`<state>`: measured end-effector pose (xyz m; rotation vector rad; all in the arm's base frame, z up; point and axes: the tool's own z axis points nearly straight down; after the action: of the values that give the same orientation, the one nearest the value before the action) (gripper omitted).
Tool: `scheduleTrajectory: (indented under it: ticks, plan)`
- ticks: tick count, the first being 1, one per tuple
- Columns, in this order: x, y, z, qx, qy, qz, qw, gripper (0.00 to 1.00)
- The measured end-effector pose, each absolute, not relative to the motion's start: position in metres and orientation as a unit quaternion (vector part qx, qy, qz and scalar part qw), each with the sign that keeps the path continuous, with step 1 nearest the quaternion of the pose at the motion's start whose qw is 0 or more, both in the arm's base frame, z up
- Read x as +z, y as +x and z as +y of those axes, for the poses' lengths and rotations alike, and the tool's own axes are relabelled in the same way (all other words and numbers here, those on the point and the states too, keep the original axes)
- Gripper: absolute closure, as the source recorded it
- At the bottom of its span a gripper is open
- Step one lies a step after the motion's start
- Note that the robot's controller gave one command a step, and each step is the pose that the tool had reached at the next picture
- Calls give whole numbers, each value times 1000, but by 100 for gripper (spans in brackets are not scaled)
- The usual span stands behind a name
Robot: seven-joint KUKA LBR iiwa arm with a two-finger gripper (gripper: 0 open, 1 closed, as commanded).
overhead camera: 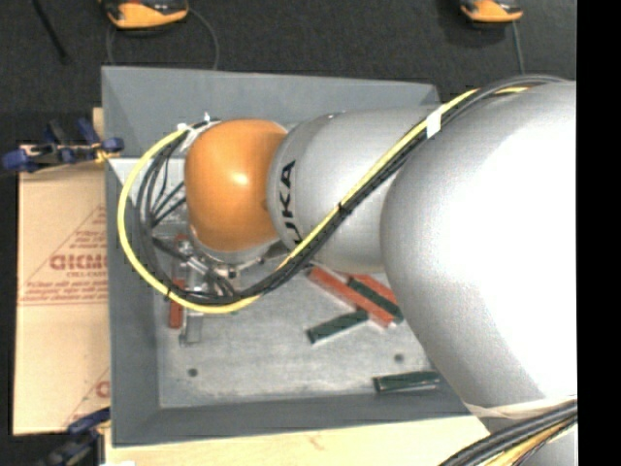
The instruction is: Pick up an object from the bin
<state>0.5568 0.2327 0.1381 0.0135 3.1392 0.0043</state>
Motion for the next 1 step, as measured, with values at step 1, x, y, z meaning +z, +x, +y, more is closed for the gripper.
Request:
scheduleTrajectory:
  ticks: [1]
  plan:
    - [68, 585, 195, -1, 64, 998, -1, 0]
